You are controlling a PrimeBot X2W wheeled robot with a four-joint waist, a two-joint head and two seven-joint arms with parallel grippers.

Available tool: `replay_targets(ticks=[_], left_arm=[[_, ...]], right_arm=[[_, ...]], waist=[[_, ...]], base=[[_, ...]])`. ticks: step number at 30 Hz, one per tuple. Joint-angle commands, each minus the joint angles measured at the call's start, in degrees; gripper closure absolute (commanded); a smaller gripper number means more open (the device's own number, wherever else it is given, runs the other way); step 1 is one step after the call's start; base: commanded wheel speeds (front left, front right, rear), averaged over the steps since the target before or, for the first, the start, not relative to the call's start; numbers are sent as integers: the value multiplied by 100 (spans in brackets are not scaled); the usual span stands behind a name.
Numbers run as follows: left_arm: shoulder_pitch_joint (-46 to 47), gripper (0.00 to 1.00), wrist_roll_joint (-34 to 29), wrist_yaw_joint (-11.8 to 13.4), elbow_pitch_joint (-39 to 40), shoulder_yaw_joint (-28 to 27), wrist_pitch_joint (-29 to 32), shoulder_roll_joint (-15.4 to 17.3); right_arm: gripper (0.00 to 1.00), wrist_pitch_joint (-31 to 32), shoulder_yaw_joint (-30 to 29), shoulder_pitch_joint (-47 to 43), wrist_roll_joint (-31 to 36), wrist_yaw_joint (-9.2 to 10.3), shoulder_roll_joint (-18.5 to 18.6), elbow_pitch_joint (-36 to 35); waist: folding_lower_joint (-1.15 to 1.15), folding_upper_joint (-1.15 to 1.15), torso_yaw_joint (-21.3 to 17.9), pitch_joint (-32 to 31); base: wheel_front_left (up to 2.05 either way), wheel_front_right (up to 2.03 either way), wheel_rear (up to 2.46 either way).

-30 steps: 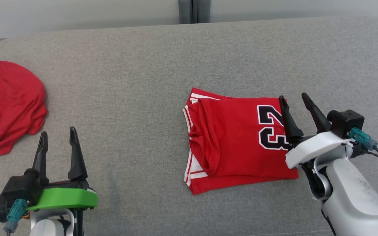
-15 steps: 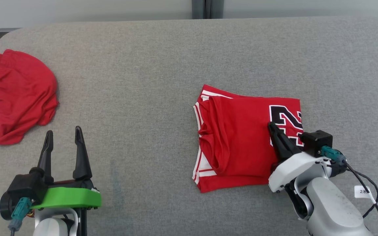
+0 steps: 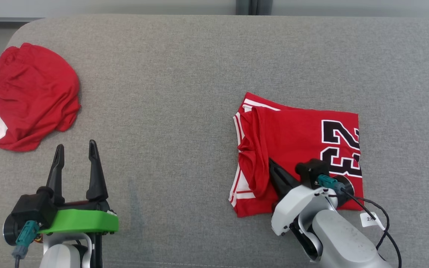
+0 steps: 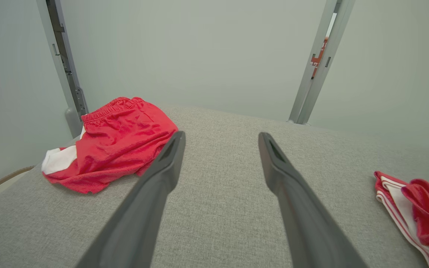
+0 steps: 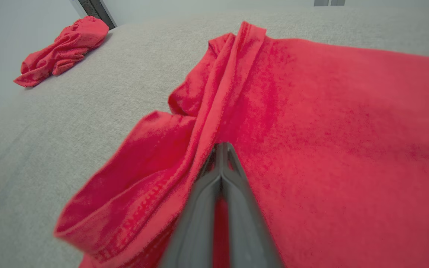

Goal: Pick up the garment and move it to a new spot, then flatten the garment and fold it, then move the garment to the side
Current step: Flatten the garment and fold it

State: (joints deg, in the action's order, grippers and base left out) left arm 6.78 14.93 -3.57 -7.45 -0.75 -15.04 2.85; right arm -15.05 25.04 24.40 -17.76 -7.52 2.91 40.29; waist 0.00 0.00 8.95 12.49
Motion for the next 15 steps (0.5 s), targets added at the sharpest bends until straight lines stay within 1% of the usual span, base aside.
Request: replay_targets(ticks=[1, 4, 9, 12, 15], left_arm=[[126, 0, 62, 18, 0, 8, -18, 9], [153, 0, 68, 20, -19, 13, -18, 9], [180, 0, 95, 43, -38, 54, -18, 9], [179, 0, 88, 59, -41, 69, -18, 9], [135, 0, 70, 65, -26, 30, -18, 9]], right_arm=[[100, -16, 165, 72, -157, 6, 5, -83], [100, -16, 586, 107, -335, 7, 8, -214], [100, -16, 1005, 154, -490, 7, 8, -342], [100, -16, 1110, 166, -552, 7, 9, -371], [100, -16, 977, 202, -521, 7, 10, -412]], waist=[[0, 0, 40, 31], [0, 0, 67, 55], [0, 0, 78, 74], [0, 0, 52, 65], [0, 0, -21, 33]], base=[[0, 0, 0], [0, 0, 0], [0, 0, 0], [0, 0, 0], [0, 0, 0]])
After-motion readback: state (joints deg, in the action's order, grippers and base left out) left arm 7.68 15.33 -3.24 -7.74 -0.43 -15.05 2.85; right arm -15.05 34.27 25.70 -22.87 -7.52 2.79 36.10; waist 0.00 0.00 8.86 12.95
